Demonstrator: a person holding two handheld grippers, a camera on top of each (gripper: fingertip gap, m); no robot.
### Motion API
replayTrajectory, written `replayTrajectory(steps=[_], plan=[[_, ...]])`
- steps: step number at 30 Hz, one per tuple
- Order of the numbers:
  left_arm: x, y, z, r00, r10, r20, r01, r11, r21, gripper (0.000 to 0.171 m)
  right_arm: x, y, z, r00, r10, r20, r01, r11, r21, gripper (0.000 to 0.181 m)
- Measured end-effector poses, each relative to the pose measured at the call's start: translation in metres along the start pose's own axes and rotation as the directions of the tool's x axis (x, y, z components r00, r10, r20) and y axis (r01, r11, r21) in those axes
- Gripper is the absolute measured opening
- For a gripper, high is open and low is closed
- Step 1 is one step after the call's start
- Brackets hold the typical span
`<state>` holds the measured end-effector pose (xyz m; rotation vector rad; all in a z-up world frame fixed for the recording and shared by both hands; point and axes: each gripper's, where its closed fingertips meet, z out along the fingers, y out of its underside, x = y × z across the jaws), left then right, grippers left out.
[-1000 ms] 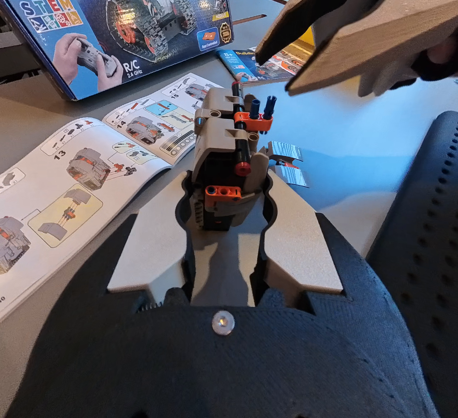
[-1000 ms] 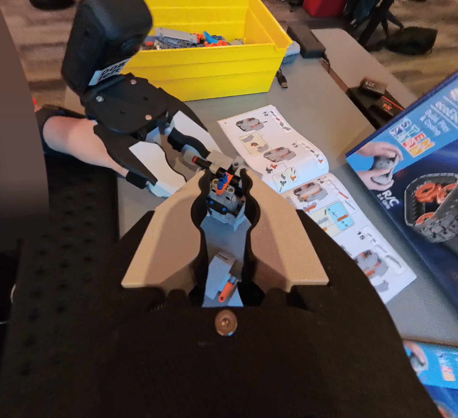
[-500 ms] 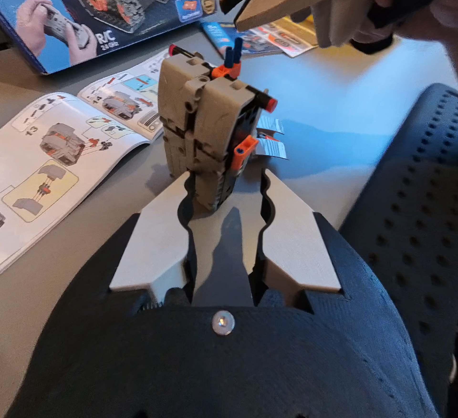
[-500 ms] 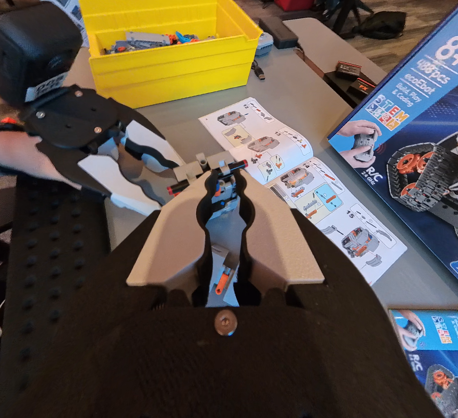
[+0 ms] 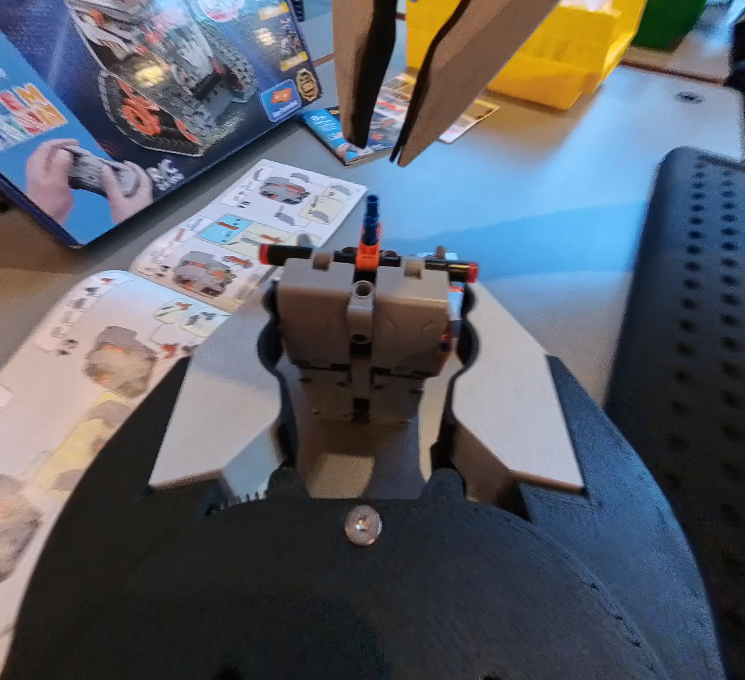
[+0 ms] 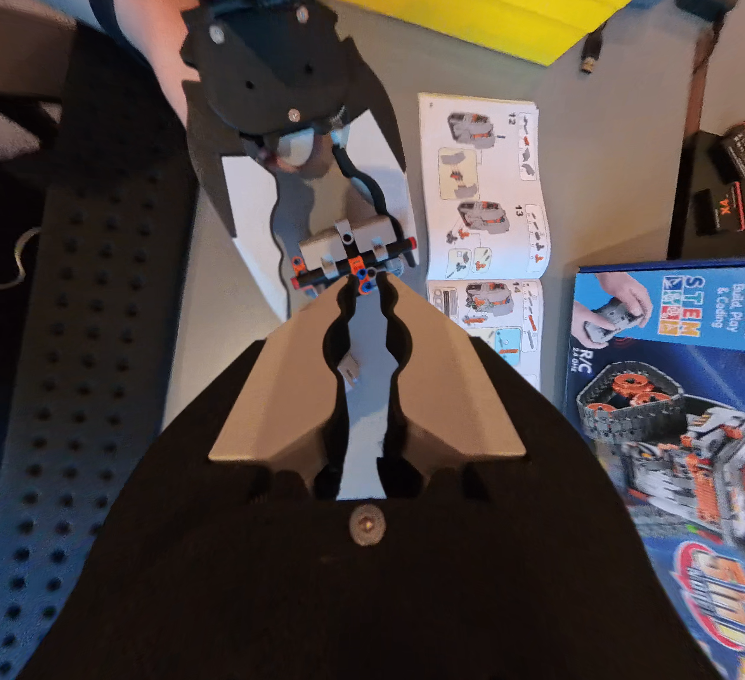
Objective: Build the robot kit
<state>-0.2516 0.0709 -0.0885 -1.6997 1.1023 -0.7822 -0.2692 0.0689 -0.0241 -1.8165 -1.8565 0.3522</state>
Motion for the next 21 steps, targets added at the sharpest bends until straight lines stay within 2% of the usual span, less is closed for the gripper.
replayTrajectory(steps=[1,3,7,14,19,21], plan=[[-0.001,0.001,0.000,0.999,0.043,0.013,-0.043,0.999,-0.002,0.077,0.002,0.004,0.003,0.999,-0.036,-0.002,0.035,0.998,-0.044,0.010],[0.004,0.000,0.000,0.997,0.064,-0.029,-0.064,0.998,0.013,0.076,0.002,0.008,0.007,0.996,-0.085,0.019,0.087,0.990,-0.115,0.011],[0.007,-0.001,0.001,0.995,0.061,-0.073,-0.057,0.997,0.059,0.076,-0.014,0.005,0.008,0.983,-0.091,0.159,0.122,0.974,-0.192,0.011],[0.009,-0.002,0.000,0.991,0.072,-0.114,-0.063,0.995,0.082,0.075,-0.015,0.010,0.015,0.977,-0.131,0.167,0.180,0.928,-0.326,0.014],[0.010,-0.002,0.001,0.991,0.076,-0.110,-0.067,0.994,0.085,0.075,-0.012,0.011,0.020,0.981,-0.112,0.158,0.161,0.924,-0.346,0.012],[0.009,-0.002,0.000,0.991,0.072,-0.111,-0.063,0.994,0.087,0.075,-0.016,0.011,0.021,0.979,-0.102,0.177,0.159,0.926,-0.343,0.004]])
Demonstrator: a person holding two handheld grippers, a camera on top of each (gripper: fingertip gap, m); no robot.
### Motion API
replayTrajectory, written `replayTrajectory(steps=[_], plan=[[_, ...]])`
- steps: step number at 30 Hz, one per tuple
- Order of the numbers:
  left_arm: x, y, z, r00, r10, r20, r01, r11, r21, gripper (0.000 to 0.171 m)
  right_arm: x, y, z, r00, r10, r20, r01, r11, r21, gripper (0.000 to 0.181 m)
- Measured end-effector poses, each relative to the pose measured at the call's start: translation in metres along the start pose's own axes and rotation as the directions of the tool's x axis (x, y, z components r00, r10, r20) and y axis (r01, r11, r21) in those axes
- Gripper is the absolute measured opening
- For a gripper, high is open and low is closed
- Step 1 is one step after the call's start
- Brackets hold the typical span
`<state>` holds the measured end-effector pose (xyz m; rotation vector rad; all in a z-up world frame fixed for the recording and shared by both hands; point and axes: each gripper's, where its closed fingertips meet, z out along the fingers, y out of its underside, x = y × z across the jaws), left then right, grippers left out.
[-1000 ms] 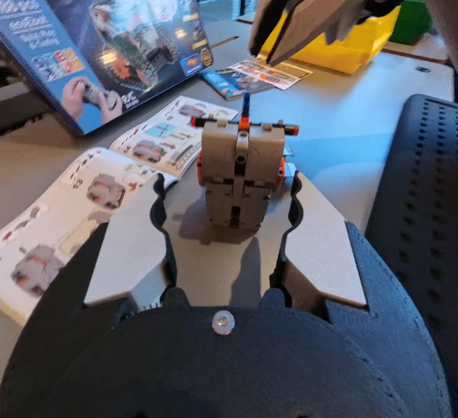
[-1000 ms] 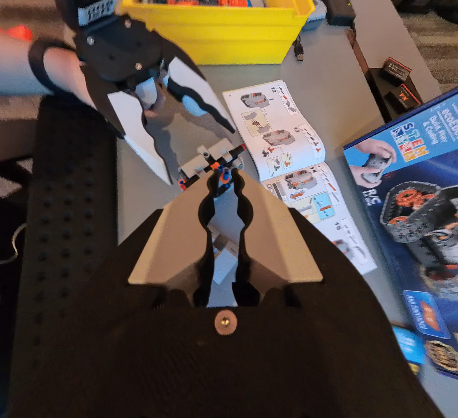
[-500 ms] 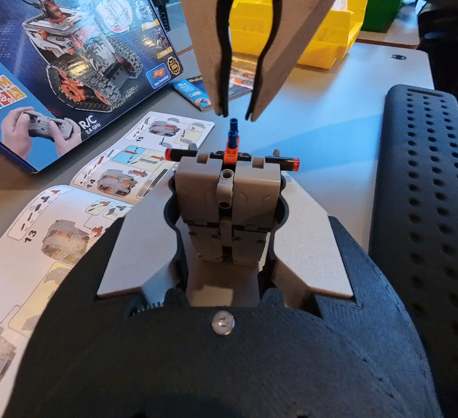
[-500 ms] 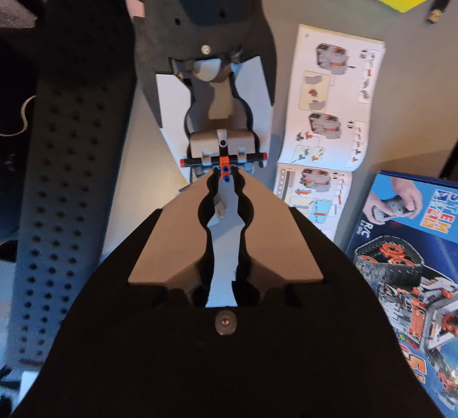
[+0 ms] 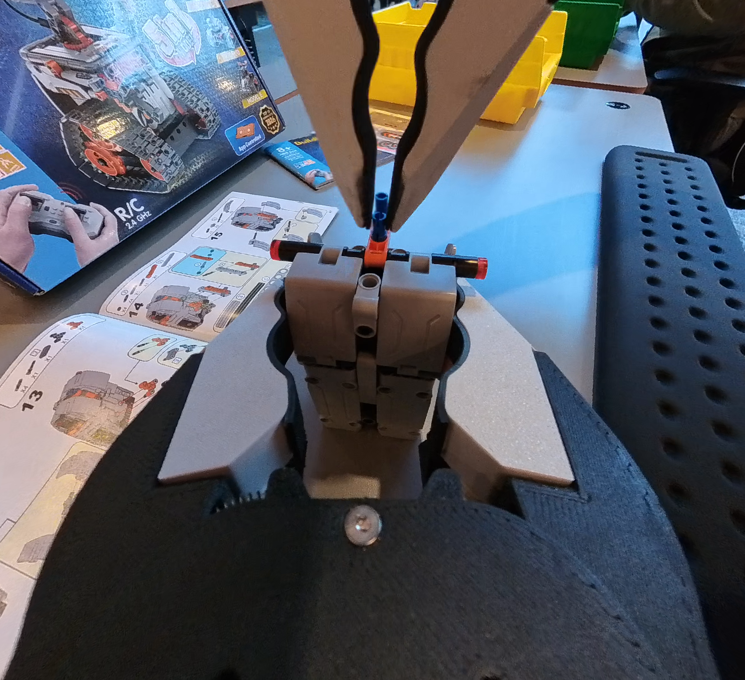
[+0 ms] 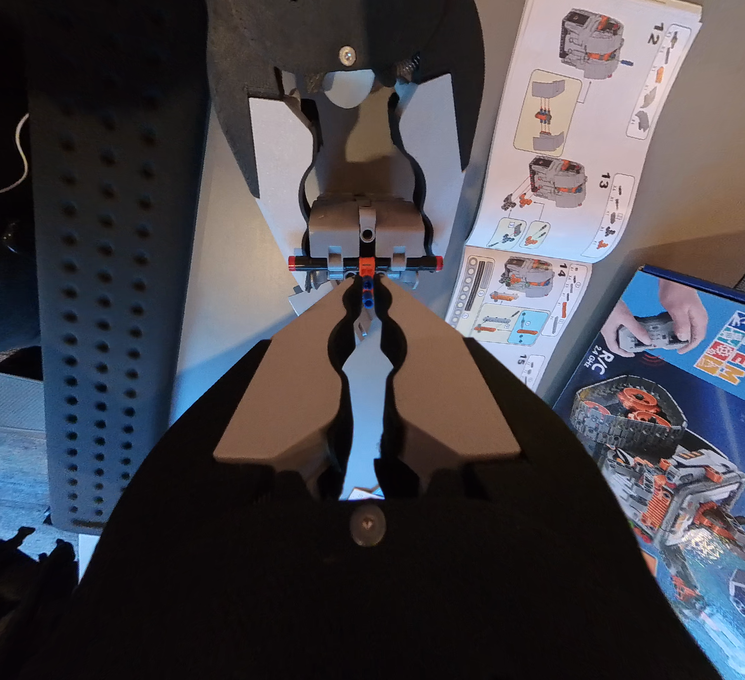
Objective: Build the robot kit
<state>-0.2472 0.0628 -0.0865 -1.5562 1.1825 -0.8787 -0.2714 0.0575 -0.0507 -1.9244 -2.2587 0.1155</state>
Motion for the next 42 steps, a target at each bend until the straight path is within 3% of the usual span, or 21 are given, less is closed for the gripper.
replayTrajectory(steps=[10,17,37,42], plan=[[0.0000,0.0001,-0.0001,1.000,0.000,0.001,0.000,1.000,0.002,0.075,0.0003,0.0006,-0.0005,1.000,0.001,-0.009,-0.001,1.000,-0.014,0.003],[0.0004,0.0006,0.0006,1.000,0.011,0.003,-0.011,1.000,-0.008,0.075,-0.0003,0.0027,-0.0001,0.995,-0.085,-0.049,0.082,0.995,-0.053,0.003],[0.0002,0.0009,0.0002,1.000,0.008,0.004,-0.008,1.000,-0.003,0.075,-0.0016,0.0035,0.0021,0.998,-0.060,-0.014,0.059,0.996,-0.071,0.002],[-0.0036,-0.0005,-0.0005,0.999,-0.023,0.027,0.022,0.999,0.028,0.076,0.0026,-0.0004,0.0013,0.992,-0.083,-0.098,0.083,0.997,-0.007,0.004]])
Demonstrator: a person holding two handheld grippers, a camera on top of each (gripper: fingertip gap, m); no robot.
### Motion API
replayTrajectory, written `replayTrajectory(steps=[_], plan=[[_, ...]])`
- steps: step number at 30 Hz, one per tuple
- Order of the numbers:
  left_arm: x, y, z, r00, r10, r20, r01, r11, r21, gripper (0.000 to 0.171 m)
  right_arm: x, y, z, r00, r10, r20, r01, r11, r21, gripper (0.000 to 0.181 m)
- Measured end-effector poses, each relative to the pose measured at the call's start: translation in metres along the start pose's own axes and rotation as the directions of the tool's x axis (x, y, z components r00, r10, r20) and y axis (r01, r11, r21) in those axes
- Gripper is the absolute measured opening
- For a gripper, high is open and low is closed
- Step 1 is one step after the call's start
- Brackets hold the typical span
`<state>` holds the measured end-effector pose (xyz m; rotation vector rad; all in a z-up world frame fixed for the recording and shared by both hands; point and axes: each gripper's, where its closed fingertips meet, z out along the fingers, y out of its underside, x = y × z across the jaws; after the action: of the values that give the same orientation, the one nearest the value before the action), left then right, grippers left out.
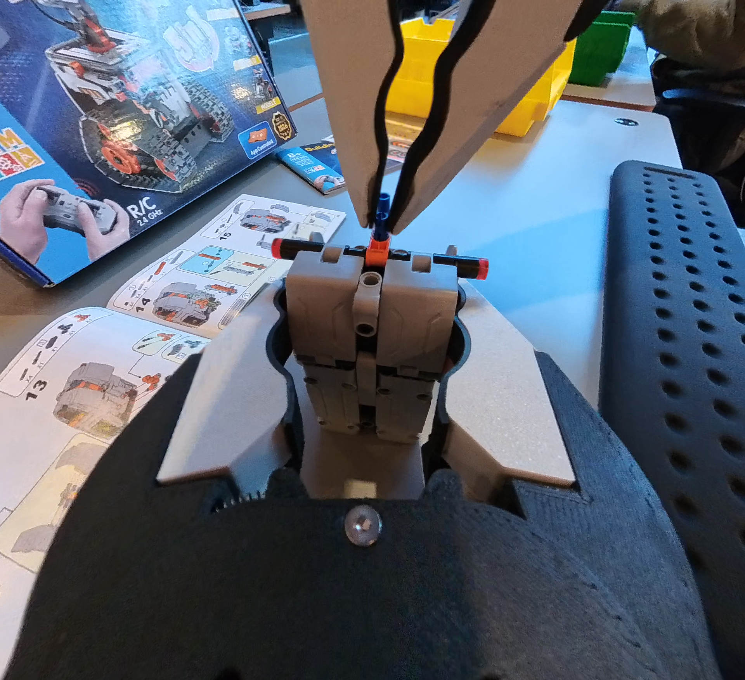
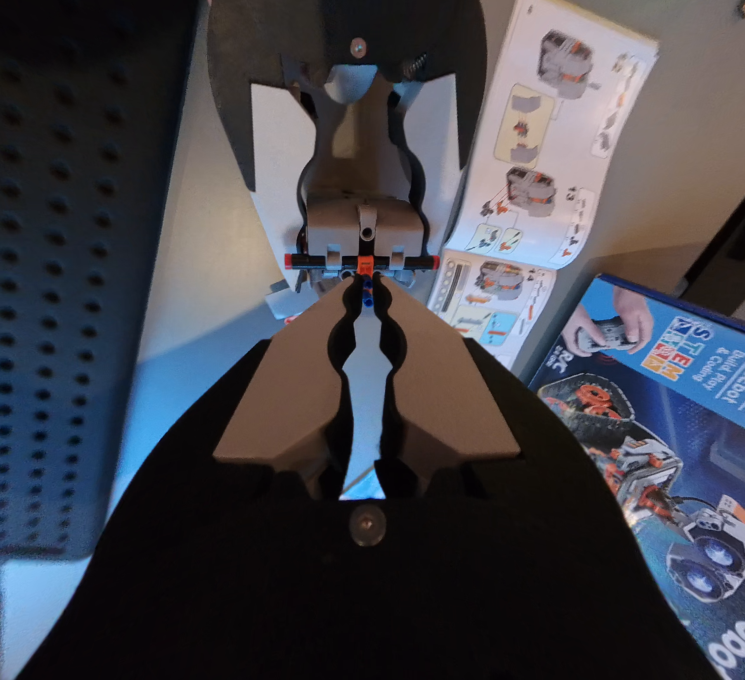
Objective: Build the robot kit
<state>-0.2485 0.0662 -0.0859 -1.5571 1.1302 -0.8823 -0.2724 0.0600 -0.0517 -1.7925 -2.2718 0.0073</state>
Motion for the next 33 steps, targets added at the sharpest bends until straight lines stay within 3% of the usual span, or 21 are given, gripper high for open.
replayTrajectory(steps=[2,4,8,12,15,17,21,22,23,27,33], plan=[[-0.003,0.001,0.000,1.000,-0.002,0.008,0.002,1.000,0.000,0.077,0.006,-0.003,-0.002,0.997,0.035,-0.064,-0.029,0.995,0.099,0.010],[-0.003,0.000,0.001,1.000,-0.003,0.005,0.003,1.000,0.009,0.077,0.006,-0.008,-0.012,0.991,0.122,-0.054,-0.103,0.959,0.263,0.032],[-0.003,0.001,0.002,1.000,0.024,0.005,-0.024,1.000,-0.007,0.076,-0.006,-0.004,-0.037,0.961,0.266,0.074,-0.251,0.727,0.639,0.048],[-0.008,-0.003,0.002,0.993,-0.111,-0.036,0.111,0.994,0.002,0.074,-0.008,0.026,0.006,0.903,0.400,0.155,-0.375,0.563,0.737,0.087],[-0.015,-0.006,0.002,0.963,-0.258,-0.075,0.260,0.965,0.017,0.074,-0.004,0.017,0.032,0.836,0.474,0.278,-0.500,0.448,0.741,0.097],[-0.017,-0.014,0.001,0.935,-0.338,-0.105,0.343,0.939,0.034,0.074,-0.003,0.011,0.043,0.819,0.488,0.302,-0.529,0.438,0.727,0.103],[-0.003,-0.062,-0.006,0.861,-0.454,-0.230,0.481,0.873,0.075,0.073,-0.010,-0.003,0.037,0.801,0.473,0.366,-0.566,0.398,0.722,0.096],[0.003,-0.075,-0.007,0.855,-0.459,-0.240,0.484,0.873,0.056,0.074,-0.016,-0.011,0.023,0.798,0.432,0.421,-0.579,0.352,0.736,0.090],[0.010,-0.087,-0.008,0.857,-0.454,-0.243,0.476,0.878,0.038,0.073,-0.026,-0.018,0.006,0.802,0.363,0.474,-0.584,0.308,0.751,0.072],[0.039,-0.126,-0.016,0.887,-0.404,-0.223,0.406,0.913,-0.038,0.073,-0.040,-0.026,-0.048,0.825,0.287,0.487,-0.541,0.154,0.827,0.068],[0.064,-0.145,-0.017,0.901,-0.374,-0.219,0.365,0.927,-0.084,0.073,-0.058,-0.025,-0.075,0.843,0.275,0.462,-0.509,0.129,0.851,0.067]])
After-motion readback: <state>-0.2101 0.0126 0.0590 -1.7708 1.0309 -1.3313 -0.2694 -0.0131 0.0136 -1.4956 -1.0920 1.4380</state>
